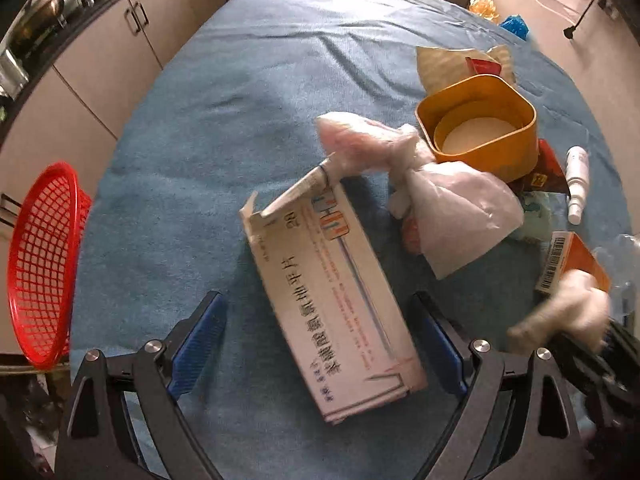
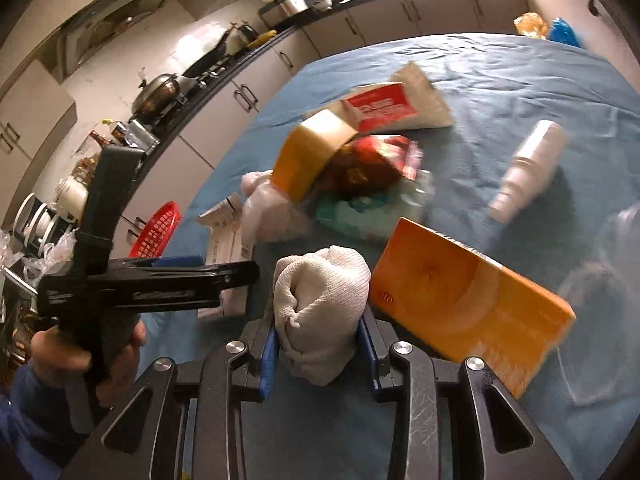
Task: Collect trash
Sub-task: 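Grasp the white medicine box with the left tool while the right tool grasps the white cloth, then carry the white box and white cloth to the red basket with both tools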
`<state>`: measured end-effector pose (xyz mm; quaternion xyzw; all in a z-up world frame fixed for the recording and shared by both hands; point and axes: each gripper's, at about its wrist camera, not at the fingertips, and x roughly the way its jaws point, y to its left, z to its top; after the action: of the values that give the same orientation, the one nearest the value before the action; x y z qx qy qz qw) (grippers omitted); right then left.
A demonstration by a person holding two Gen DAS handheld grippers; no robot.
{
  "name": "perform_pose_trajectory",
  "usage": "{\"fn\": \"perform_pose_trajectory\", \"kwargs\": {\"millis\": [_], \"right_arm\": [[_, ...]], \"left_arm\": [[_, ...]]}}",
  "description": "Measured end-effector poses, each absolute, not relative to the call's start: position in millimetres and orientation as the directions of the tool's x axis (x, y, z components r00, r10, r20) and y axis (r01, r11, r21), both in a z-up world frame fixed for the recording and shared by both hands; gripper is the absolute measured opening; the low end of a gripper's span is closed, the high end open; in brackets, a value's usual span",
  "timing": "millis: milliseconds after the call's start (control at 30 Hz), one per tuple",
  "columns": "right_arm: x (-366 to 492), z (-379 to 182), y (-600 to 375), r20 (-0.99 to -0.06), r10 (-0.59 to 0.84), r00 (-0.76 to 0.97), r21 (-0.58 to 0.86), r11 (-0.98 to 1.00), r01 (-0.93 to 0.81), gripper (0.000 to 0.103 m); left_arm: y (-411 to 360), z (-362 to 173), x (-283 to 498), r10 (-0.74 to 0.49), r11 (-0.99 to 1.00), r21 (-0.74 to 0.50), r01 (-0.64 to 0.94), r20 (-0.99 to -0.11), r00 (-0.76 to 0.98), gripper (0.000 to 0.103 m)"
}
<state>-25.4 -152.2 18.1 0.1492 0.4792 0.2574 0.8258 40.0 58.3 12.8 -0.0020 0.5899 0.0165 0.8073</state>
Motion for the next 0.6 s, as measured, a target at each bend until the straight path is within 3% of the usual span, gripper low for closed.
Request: {"fn": "perform_pose_trajectory", "kwargs": {"millis": [167, 233, 267, 600], "right_arm": [[-38.5, 40.3, -158.7, -0.735, 0.538, 0.412, 0.469, 0.843, -0.264, 0.037], [-40.8, 48.6, -157.8, -0.743, 0.529, 0.410, 0.463, 0.848, -0.256, 0.037], [-41.4, 53.8, -156.7, -0.747, 0.522, 0.411, 0.456, 0.853, -0.255, 0.037], [-24.6, 115.1, -118.4, -0.767, 0.454, 0.454, 0.374, 0.891, -0.259, 0.037]], "left_arm": [[52.6, 13.6, 29.4, 0.049, 0.997, 0.023, -0.074, -0.925, 0.377, 0.085], [51.8, 18.2, 24.3, 0.045, 0.998, 0.023, -0.061, -0.913, 0.404, 0.061], [51.7, 20.5, 22.4, 0.044, 0.998, 0.026, -0.049, -0.908, 0.417, 0.055], [109.2, 41.0, -2.9, -0.086, 0.995, -0.100, -0.015, -0.913, 0.399, 0.054]]}}
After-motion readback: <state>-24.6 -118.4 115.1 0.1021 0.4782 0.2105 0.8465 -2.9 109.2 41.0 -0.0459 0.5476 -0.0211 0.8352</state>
